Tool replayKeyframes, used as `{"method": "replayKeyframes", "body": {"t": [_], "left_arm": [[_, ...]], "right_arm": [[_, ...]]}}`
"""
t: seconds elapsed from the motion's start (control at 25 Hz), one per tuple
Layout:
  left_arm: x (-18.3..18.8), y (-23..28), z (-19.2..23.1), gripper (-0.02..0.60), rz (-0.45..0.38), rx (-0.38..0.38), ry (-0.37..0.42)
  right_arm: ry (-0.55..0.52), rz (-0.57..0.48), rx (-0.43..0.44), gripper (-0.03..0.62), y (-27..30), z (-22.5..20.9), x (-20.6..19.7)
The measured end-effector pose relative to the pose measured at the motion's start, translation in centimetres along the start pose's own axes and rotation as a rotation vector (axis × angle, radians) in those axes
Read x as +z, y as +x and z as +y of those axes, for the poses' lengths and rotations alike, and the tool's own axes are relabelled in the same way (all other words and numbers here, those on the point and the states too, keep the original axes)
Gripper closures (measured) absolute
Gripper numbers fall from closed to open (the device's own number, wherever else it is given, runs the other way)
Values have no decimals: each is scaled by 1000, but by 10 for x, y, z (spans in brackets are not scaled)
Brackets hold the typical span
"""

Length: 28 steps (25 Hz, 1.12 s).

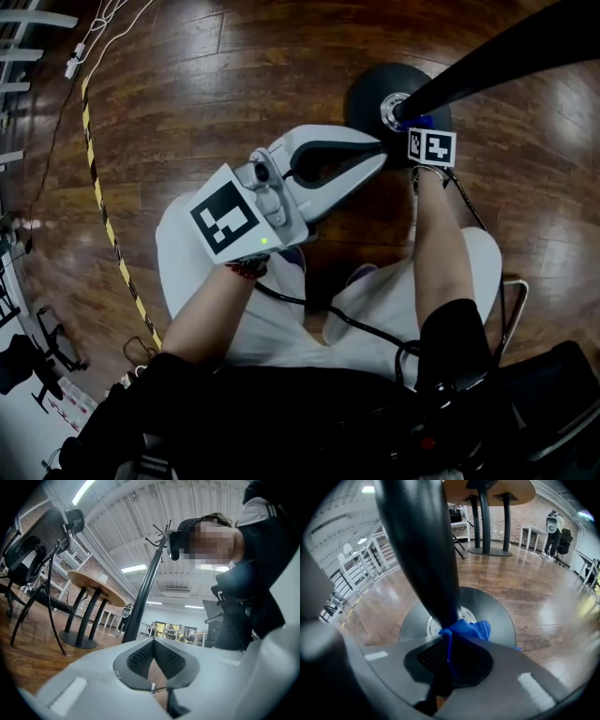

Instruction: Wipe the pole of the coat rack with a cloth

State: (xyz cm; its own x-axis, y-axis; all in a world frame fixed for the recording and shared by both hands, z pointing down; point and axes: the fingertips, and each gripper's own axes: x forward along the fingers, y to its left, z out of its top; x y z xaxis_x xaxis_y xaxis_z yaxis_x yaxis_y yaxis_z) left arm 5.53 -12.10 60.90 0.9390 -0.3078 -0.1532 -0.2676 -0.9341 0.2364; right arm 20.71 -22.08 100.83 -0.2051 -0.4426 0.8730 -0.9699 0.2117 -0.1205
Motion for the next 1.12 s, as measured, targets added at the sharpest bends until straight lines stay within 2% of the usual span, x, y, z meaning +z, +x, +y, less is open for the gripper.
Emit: {"method": "replayKeyframes", "body": {"t": [0.16,0.32,0.52,0.68,0.76,0.88,1.0,1.12], "left_arm": [[-15,5,-4,588,73,-20,68],[-24,9,-5,588,107,-35,68],[-21,13,-8,588,94,-48,75],[-17,15,-4,588,81,-37,75],[-10,15,0,588,53,-30,53],[-7,14,5,588,29,-20,25],[-13,13,10,588,58,-4,42],[-13,12,14,588,62,7,33]], "right_arm": [[-104,-39,-29,574,-9,-4,8],[-86,-241,-27,574,-29,-18,36],[-49,-342,77,574,-45,-15,48],[102,-438,241,576,-68,-13,62],[164,-492,294,576,-84,-11,73],[190,-588,338,576,-109,-9,93],[205,-727,383,576,-144,-11,122],[168,-852,373,577,-183,-10,152]]}}
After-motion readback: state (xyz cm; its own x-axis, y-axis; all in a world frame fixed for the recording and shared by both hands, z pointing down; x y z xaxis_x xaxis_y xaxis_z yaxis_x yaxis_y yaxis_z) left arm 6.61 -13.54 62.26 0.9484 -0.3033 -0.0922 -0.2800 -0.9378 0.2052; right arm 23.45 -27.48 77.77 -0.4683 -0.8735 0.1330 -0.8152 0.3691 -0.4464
